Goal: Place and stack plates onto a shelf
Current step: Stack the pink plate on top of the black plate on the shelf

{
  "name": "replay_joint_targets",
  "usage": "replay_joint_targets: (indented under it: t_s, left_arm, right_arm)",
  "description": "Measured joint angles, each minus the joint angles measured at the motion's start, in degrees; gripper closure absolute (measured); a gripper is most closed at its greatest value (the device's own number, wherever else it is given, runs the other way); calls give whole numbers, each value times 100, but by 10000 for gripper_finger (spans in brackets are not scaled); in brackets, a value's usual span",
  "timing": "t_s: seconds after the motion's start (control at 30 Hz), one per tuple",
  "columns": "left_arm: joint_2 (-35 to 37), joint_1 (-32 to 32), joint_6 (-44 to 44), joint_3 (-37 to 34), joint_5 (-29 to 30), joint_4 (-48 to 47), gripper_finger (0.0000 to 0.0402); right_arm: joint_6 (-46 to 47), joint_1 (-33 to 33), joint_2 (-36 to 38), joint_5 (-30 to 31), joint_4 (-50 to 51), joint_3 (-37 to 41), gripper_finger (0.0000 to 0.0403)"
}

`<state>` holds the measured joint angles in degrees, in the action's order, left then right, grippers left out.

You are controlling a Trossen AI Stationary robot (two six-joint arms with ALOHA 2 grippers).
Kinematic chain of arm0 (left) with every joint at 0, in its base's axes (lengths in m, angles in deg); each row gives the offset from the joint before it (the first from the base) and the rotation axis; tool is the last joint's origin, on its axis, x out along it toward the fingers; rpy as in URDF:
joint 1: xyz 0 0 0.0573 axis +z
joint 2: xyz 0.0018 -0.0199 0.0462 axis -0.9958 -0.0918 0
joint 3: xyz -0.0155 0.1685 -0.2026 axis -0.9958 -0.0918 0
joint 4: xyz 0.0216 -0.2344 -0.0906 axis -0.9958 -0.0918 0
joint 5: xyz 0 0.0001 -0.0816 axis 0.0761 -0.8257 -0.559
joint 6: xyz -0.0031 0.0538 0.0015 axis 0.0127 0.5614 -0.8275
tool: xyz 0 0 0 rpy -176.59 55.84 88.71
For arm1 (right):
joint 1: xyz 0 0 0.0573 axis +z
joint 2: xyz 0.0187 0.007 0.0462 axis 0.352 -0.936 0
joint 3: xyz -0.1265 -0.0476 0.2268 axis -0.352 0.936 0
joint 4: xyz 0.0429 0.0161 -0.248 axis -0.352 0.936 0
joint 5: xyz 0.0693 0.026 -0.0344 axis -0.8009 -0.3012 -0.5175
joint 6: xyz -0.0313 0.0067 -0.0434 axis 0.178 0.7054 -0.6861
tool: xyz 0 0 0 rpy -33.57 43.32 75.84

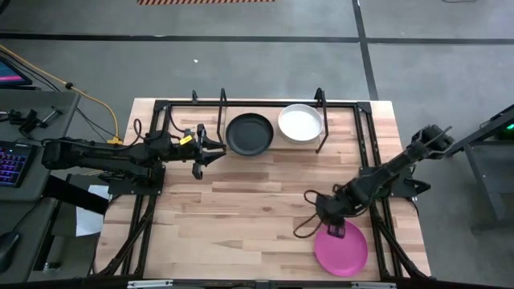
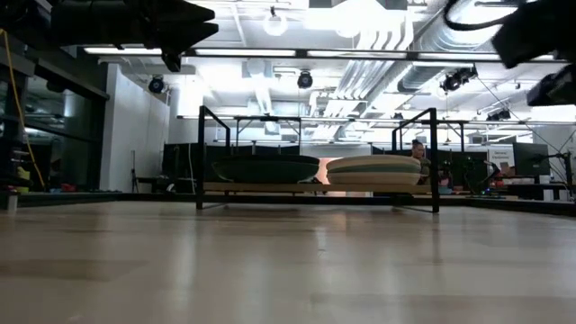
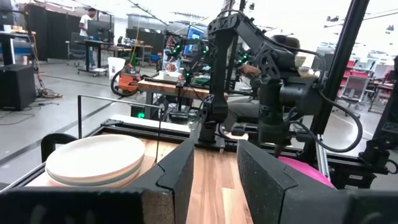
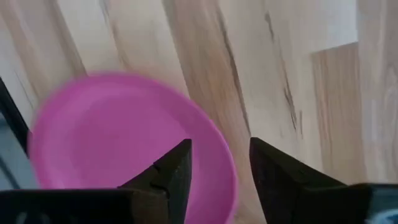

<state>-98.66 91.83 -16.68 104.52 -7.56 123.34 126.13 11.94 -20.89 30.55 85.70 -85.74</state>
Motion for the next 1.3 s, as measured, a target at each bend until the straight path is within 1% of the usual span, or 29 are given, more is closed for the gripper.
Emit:
replay_joint_targets:
  t_s: [0.2, 0.57, 0.67, 0.8, 0.87, 0.93, 1.07, 1.1, 1.2, 1.3]
  left_arm:
    - [0, -2, -22, 0, 0, -68, 289]
    - [1, -1, -52, 0, 0, -138, 289]
    - [0, -2, -52, 0, 0, -136, 289]
    - [1, -2, -52, 0, 0, -133, 289]
    - [2, 0, -52, 0, 0, -133, 289]
    - [0, -2, -52, 0, 0, -131, 289]
    - [0, -1, -55, 0, 0, -131, 289]
    - [1, -1, -55, 0, 0, -131, 289]
    - [0, 0, -55, 0, 0, -92, 289]
    - [1, -1, -55, 0, 0, -76, 289]
  right_arm:
    - [-715, 322, 86, -4, -39, 379, 263]
    - [-725, 440, 82, -24, -685, 1202, 263]
    - [-557, 438, 82, -175, -1004, 1362, 263]
    - [-578, 446, 80, -393, -1288, 1482, 268]
    - [-590, 475, 77, -400, -1337, 1513, 280]
    - [-590, 508, 77, -406, -1343, 1513, 303]
    - [-403, 512, 75, -430, -1340, 1512, 380]
    - [-390, 511, 75, -462, -1344, 1501, 391]
    - [-291, 485, 75, -492, -1488, 1392, 390]
    - [-288, 321, 134, -479, -1659, 1204, 399]
